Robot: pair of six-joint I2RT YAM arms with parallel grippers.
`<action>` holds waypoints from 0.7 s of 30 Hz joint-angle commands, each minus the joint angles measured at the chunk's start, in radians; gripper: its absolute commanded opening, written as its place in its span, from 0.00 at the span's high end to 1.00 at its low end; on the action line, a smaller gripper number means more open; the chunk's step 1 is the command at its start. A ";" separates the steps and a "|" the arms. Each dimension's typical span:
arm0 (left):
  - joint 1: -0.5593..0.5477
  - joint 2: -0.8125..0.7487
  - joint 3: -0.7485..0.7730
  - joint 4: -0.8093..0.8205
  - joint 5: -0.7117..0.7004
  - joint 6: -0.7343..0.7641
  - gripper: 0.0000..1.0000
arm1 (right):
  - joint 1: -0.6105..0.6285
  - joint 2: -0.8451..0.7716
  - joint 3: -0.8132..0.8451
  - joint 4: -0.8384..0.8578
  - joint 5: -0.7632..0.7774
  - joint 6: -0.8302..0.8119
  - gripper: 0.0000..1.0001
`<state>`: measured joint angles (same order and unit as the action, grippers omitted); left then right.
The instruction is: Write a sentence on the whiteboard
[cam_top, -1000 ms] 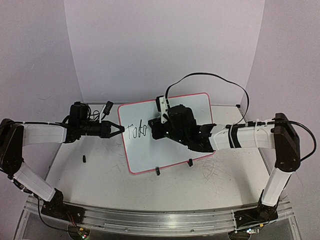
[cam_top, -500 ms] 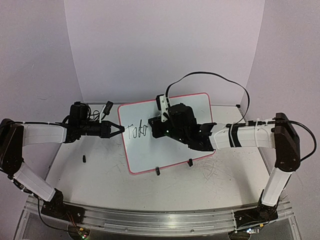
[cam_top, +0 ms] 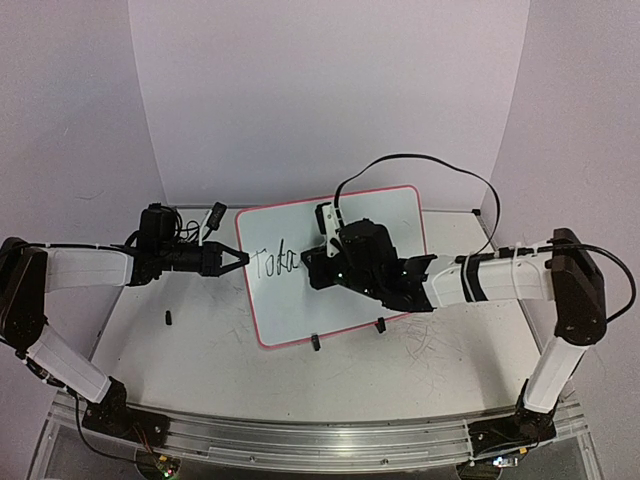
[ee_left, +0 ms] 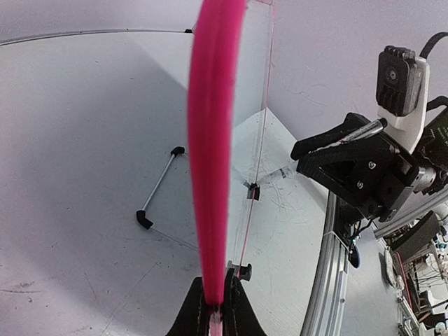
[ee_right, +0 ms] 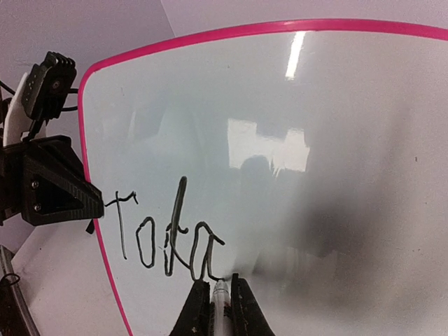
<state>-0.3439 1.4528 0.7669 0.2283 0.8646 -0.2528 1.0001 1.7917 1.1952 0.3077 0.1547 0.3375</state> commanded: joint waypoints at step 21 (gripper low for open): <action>0.004 0.014 0.052 -0.070 -0.065 0.053 1.00 | -0.026 0.009 0.088 0.030 0.014 -0.046 1.00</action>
<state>-0.3439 1.4528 0.7848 0.1978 0.8696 -0.2329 0.9820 1.7781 1.2430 0.3074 0.1519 0.2982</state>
